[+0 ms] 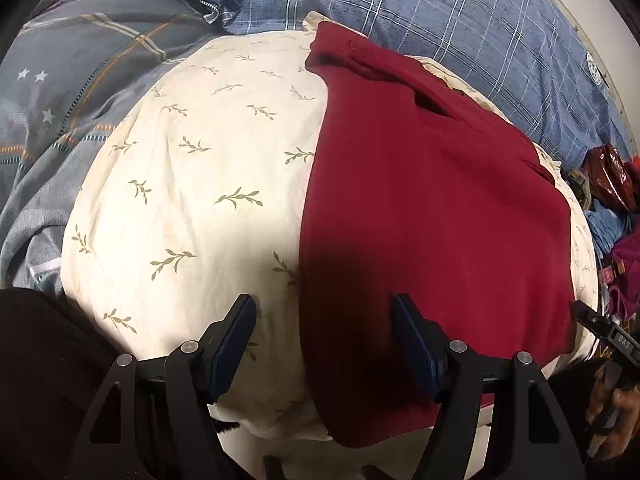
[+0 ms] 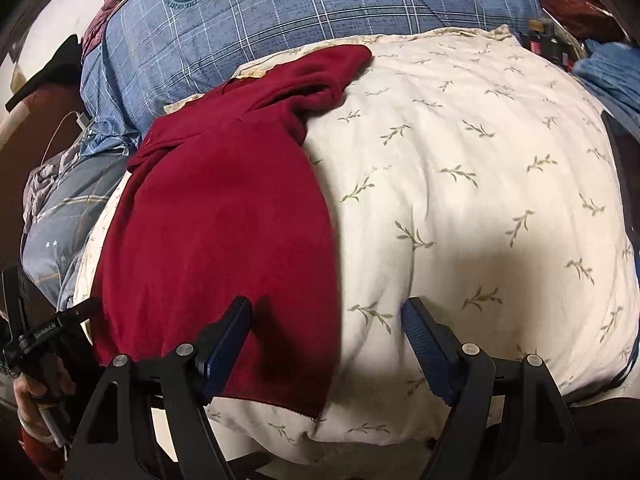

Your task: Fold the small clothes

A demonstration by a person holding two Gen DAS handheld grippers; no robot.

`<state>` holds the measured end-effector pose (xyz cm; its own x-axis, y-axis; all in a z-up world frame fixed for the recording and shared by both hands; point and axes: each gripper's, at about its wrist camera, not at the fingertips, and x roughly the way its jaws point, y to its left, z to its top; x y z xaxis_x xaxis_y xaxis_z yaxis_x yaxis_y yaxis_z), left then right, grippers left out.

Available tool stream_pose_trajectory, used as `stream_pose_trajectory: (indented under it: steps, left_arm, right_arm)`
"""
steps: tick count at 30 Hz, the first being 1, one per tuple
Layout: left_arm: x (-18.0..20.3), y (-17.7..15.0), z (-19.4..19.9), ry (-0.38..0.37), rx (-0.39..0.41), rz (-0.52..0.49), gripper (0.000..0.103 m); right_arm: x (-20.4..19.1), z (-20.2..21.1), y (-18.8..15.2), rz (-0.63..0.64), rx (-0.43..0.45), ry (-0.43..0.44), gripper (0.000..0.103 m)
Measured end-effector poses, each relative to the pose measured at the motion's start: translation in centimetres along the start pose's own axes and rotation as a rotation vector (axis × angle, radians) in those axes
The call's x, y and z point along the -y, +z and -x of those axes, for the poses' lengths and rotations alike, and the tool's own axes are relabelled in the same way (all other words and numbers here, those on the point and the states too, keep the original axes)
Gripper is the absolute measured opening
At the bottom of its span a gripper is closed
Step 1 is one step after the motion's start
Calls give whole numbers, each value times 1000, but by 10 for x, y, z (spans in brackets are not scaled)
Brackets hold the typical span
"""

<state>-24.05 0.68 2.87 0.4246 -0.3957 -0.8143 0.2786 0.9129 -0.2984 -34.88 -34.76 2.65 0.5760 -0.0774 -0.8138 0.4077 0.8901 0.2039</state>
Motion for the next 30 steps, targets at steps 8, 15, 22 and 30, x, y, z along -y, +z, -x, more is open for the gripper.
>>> stream_pose_trajectory:
  steps: [8, 15, 22, 30]
  left_arm:
    - [2, -3, -3, 10, -2, -2, 72]
    - [12, -3, -7, 38, -3, -41, 78]
    - [7, -7, -2, 6, -30, -42, 78]
    - [-3, -5, -2, -86, -41, 24, 76]
  right_arm:
    - [0, -8, 3, -2, -8, 13, 83]
    - [-3, -10, 2, 19, -4, 9, 86]
    - [1, -7, 3, 9, -14, 34, 86]
    - [-11, -3, -2, 143, -38, 109, 66]
